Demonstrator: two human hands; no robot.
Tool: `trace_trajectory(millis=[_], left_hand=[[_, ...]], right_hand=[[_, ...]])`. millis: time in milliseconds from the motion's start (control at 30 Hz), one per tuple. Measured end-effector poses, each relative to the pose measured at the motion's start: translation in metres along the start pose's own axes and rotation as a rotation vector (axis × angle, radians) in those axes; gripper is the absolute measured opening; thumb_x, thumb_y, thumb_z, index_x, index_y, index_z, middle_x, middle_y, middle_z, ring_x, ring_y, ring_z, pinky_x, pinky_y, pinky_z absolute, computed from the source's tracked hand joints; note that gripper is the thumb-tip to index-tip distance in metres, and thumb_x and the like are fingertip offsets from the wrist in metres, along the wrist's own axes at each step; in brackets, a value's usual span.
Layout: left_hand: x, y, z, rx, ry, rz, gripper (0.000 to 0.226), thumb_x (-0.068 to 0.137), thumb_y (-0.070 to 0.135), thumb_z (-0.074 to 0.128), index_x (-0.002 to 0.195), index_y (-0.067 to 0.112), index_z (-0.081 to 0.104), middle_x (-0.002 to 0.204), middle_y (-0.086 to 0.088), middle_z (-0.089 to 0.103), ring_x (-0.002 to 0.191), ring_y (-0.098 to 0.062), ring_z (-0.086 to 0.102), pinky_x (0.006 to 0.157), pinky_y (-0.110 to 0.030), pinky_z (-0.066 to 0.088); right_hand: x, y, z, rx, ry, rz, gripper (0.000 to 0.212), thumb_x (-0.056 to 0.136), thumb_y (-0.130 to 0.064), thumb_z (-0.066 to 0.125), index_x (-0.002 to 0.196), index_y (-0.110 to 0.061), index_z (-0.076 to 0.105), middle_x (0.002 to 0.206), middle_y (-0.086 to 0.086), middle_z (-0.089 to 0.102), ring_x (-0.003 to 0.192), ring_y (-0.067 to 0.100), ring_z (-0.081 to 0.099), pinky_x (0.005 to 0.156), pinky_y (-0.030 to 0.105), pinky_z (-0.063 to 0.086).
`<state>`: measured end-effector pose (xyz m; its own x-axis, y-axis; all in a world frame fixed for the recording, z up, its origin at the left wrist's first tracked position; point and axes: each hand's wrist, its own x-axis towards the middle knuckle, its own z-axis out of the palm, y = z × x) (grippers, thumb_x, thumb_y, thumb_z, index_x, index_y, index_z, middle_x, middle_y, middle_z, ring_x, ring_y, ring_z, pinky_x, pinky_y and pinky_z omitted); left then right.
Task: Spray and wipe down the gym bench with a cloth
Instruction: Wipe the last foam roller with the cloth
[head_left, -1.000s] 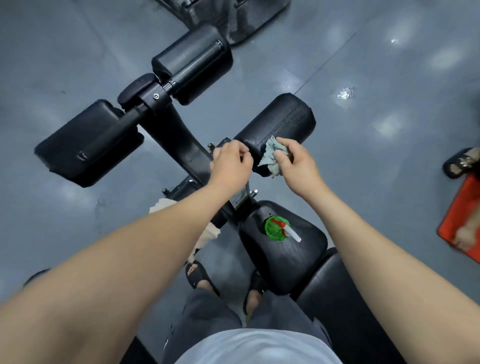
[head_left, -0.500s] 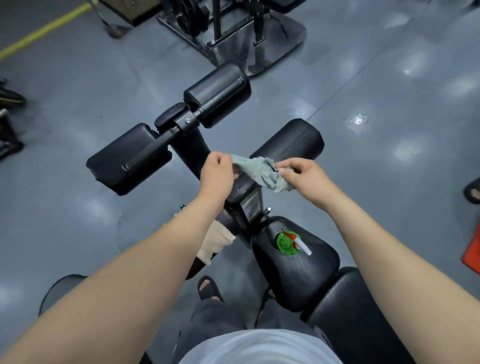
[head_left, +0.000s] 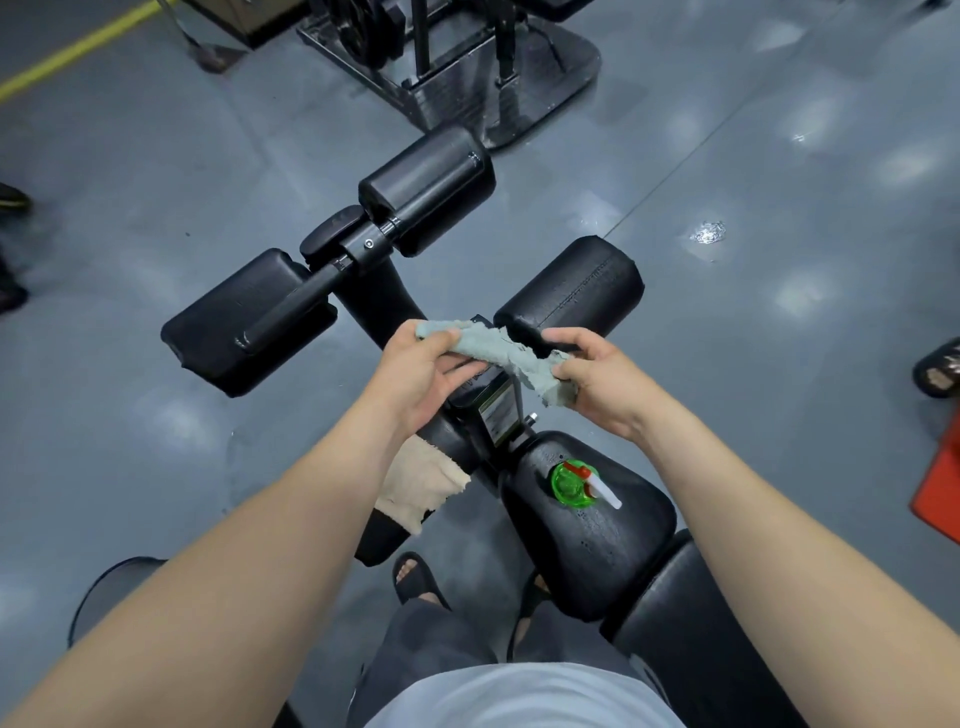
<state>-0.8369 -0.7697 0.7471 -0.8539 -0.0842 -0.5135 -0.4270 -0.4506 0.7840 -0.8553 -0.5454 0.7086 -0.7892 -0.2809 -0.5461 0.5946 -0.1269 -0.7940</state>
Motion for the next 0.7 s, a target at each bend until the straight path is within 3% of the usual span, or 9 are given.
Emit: trace_trajectory(millis=[133, 233, 300, 400, 467, 567, 700], left_hand=[[0.004, 0.005, -0.007, 0.028, 0.020, 0.051, 0.015, 0.106, 0.002, 0.046, 0.111, 0.015, 0.043, 0.124, -0.022, 0.066, 0.106, -0.040, 0.071, 0.089, -0.051, 0.059], [0.010, 0.007, -0.020, 0.262, 0.123, 0.073, 0.021, 0.104, 0.006, 0.054, 0.123, 0.012, 0.047, 0.123, -0.019, 0.065, 0.103, -0.033, 0.073, 0.091, -0.044, 0.061], [0.015, 0.006, -0.031, 0.597, 0.186, 0.028, 0.036, 0.099, 0.009, 0.062, 0.132, 0.015, 0.049, 0.119, -0.011, 0.065, 0.101, -0.024, 0.072, 0.094, -0.040, 0.059], [0.014, 0.006, -0.044, 0.902, 0.234, -0.061, 0.046, 0.095, 0.017, 0.066, 0.138, 0.020, 0.050, 0.117, 0.001, 0.063, 0.108, -0.021, 0.066, 0.102, -0.039, 0.053], [0.009, 0.008, -0.048, 0.952, 0.257, -0.051, 0.032, 0.096, 0.019, 0.065, 0.127, 0.020, 0.057, 0.115, 0.002, 0.063, 0.102, -0.017, 0.064, 0.091, -0.033, 0.054], [-0.003, 0.013, -0.053, 1.063, 0.245, 0.017, 0.009, 0.096, 0.020, 0.063, 0.105, 0.017, 0.065, 0.095, 0.005, 0.062, 0.083, -0.014, 0.060, 0.063, -0.024, 0.048], [-0.023, 0.025, -0.066, 1.350, 0.139, 0.054, 0.031, 0.094, 0.032, 0.069, 0.084, 0.005, 0.059, 0.081, -0.004, 0.062, 0.060, -0.015, 0.051, 0.049, -0.026, 0.042]], right_hand=[[-0.002, -0.005, 0.020, 0.003, 0.014, -0.096, 0.038, 0.096, 0.011, 0.048, 0.115, -0.017, 0.067, 0.103, 0.007, 0.061, 0.071, 0.013, 0.065, 0.065, 0.029, 0.056], [0.002, -0.003, 0.031, -0.031, 0.045, -0.153, 0.029, 0.096, 0.005, 0.056, 0.108, -0.017, 0.070, 0.103, 0.009, 0.068, 0.081, 0.017, 0.067, 0.075, 0.036, 0.060], [0.008, 0.009, 0.032, -0.272, 0.142, -0.137, 0.022, 0.093, 0.001, 0.060, 0.103, -0.016, 0.070, 0.095, 0.007, 0.068, 0.074, 0.017, 0.064, 0.075, 0.041, 0.062], [0.011, 0.027, 0.028, -0.630, 0.164, 0.016, 0.019, 0.093, -0.005, 0.058, 0.102, -0.021, 0.063, 0.088, 0.001, 0.059, 0.059, 0.012, 0.054, 0.058, 0.028, 0.051], [0.011, 0.032, 0.026, -0.823, 0.151, 0.017, 0.013, 0.094, -0.014, 0.056, 0.100, -0.025, 0.060, 0.093, 0.003, 0.057, 0.064, 0.011, 0.050, 0.059, 0.025, 0.041], [0.009, 0.027, 0.029, -1.052, 0.230, -0.102, 0.004, 0.093, -0.023, 0.054, 0.093, -0.023, 0.057, 0.099, 0.001, 0.051, 0.074, 0.013, 0.050, 0.067, 0.029, 0.037], [0.008, 0.022, 0.047, -1.077, 0.040, -0.261, 0.009, 0.091, -0.022, 0.055, 0.083, -0.018, 0.057, 0.083, -0.005, 0.061, 0.076, 0.015, 0.056, 0.063, 0.027, 0.042]])
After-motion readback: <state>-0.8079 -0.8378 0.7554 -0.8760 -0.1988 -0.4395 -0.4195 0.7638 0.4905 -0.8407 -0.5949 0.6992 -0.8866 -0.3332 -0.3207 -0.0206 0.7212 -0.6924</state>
